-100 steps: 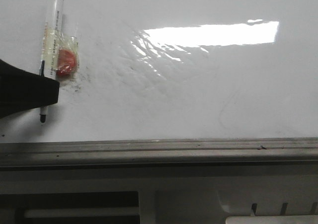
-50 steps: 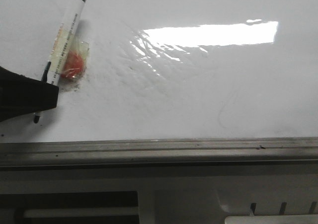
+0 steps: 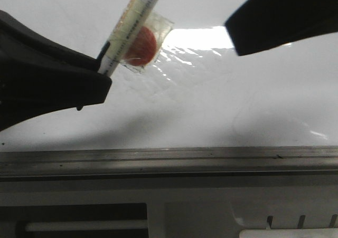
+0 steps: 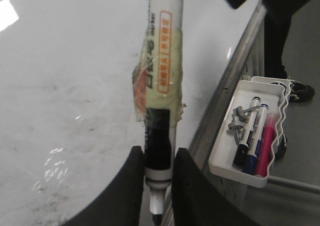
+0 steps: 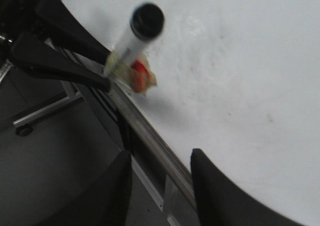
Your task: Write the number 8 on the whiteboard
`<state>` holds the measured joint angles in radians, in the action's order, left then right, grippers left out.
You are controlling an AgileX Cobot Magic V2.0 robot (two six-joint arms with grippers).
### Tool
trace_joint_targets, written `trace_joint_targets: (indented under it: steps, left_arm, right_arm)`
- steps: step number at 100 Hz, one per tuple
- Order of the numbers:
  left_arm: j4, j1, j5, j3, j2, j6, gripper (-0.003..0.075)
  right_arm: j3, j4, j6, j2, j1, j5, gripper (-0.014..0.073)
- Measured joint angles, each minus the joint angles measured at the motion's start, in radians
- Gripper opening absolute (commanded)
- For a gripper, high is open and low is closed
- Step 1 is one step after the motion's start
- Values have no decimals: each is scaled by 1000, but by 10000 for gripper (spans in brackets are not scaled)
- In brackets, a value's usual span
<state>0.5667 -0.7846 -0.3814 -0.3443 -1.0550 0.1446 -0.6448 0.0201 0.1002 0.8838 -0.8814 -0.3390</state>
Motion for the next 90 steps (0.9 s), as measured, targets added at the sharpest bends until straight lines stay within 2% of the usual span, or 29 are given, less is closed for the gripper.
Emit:
trace_joint_targets:
  steps: [11,45,52,59,74,83,90]
  left_arm:
    - [83,0,6,-3,0,0,-20]
    - [148,-1,14,-3,0,0,-20]
    - [150,-1,14,-3,0,0,-20]
    - [150,-1,14,-3,0,0,-20]
    - [180,-1,19,-3,0,2,-20]
    - [195,-1,23,-5,0,2,1]
    - [199,-1,25,-5,0,2,99]
  right_arm:
    - [-41,23,5,54,-25,5,304]
    - [-117,91,5,169,-41,17,292]
    - [-129,93,5,193,-41,17,250]
    - [-139,97,5,212,-41,17,171]
    - [-144,117,6,223,-43,17,-57]
    - [-144,132,6,223,-50,15,-69]
    - [-144,132,6,223,-51,15,-69]
